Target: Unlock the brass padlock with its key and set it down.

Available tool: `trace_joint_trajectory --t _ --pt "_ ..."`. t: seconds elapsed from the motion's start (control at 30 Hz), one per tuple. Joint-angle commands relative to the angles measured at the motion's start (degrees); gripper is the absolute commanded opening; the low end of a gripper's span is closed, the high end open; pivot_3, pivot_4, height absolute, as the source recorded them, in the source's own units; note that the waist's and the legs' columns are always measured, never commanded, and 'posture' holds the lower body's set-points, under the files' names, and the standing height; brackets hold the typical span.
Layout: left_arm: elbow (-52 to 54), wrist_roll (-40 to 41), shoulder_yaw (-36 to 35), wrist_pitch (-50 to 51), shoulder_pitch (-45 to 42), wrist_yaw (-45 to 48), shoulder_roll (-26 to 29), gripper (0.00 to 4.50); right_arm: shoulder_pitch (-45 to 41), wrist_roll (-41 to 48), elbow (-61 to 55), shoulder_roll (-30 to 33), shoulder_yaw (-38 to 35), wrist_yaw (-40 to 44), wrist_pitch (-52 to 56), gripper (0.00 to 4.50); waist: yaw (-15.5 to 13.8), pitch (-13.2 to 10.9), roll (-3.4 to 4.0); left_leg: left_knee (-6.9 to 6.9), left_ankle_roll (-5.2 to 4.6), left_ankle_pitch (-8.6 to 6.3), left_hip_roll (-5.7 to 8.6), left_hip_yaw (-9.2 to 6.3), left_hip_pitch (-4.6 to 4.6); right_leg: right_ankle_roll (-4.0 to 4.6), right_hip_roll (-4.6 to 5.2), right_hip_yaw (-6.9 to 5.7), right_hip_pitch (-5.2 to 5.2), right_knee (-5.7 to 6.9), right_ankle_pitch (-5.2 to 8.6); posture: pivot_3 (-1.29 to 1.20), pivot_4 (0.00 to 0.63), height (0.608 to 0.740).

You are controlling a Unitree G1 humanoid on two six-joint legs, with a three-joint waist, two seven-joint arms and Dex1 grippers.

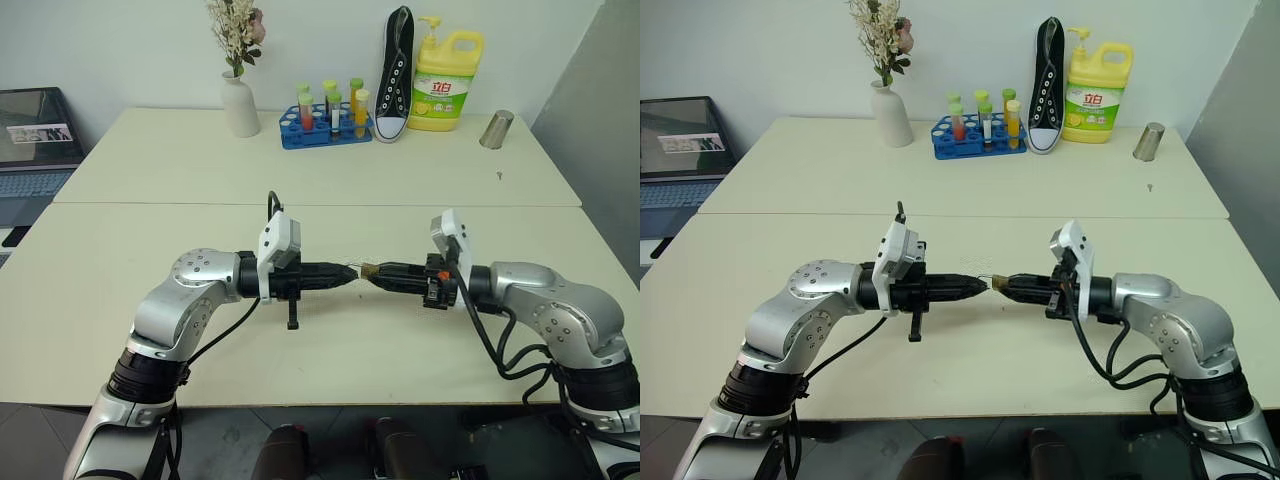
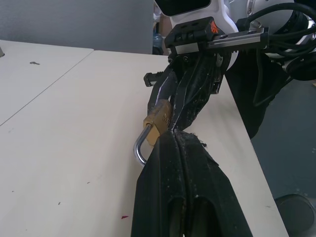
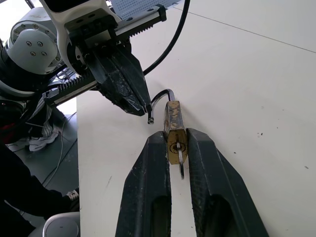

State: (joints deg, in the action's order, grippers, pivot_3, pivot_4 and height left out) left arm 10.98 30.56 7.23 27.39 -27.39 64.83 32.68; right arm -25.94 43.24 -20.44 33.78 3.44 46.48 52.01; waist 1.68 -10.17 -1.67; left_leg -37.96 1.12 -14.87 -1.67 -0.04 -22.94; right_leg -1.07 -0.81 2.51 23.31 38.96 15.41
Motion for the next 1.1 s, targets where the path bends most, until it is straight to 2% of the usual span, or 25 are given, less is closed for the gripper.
trace_joint_trajectory --t 0.03,0.17,0.3,0.47,0.8,1.1 --pt "1.88 0.55 -1.16 -0.59 -0.54 -0.13 0.13 0.00 -0.45 0.42 -1.25 0.30 -0.78 0.88 -0.87 0.14 0.00 0.00 0.00 0.00 0.00 0.00 0.00 0.00 0.00 0.00 0.00 0.00 0.00 0.00 0.00 0.00 0.150 0.740" --pt "1.88 0.41 -1.27 -0.89 -0.33 -0.28 0.29 0.00 -0.39 0.44 -1.23 0.22 -0.83 0.80 -0.86 0.14 -0.01 0.00 0.00 0.00 0.00 0.00 0.00 0.00 0.00 0.00 0.00 0.00 0.00 0.00 0.00 0.00 0.150 0.740" --pt "-1.20 0.43 -4.22 -0.75 -2.22 -5.38 -2.22 0.00 -0.43 0.82 -1.34 0.29 -0.82 1.06 -0.55 0.14 -0.01 0.00 0.00 0.00 0.00 0.00 0.00 -0.01 0.00 0.00 0.00 0.00 0.00 0.00 0.00 0.00 0.150 0.740" --pt "-4.86 -3.03 -3.91 -4.05 -3.94 -8.56 -4.28 0.00 -0.61 1.43 -1.75 0.13 -0.89 1.37 -0.29 0.14 -0.02 0.00 0.00 -0.01 0.00 0.00 0.01 -0.01 -0.01 0.00 0.00 0.00 0.00 -0.01 0.00 0.00 0.150 0.740" --pt "-1.39 -2.59 0.50 -2.26 -0.20 -1.53 -1.49 0.00 -0.58 1.68 -1.82 -0.38 -1.14 1.22 -0.63 0.14 0.02 -0.01 0.00 0.02 0.00 0.00 0.00 -0.01 -0.01 0.00 0.01 0.01 0.01 -0.01 0.00 0.00 0.150 0.740" --pt "1.41 0.74 -0.68 1.96 0.31 -0.57 -1.23 0.00 -0.42 1.37 -1.66 -0.24 -0.97 1.44 -0.81 0.14 0.02 -0.01 0.00 0.01 0.00 0.00 0.00 0.00 -0.01 0.00 0.00 0.01 0.00 -0.01 0.00 0.00 0.150 0.740"
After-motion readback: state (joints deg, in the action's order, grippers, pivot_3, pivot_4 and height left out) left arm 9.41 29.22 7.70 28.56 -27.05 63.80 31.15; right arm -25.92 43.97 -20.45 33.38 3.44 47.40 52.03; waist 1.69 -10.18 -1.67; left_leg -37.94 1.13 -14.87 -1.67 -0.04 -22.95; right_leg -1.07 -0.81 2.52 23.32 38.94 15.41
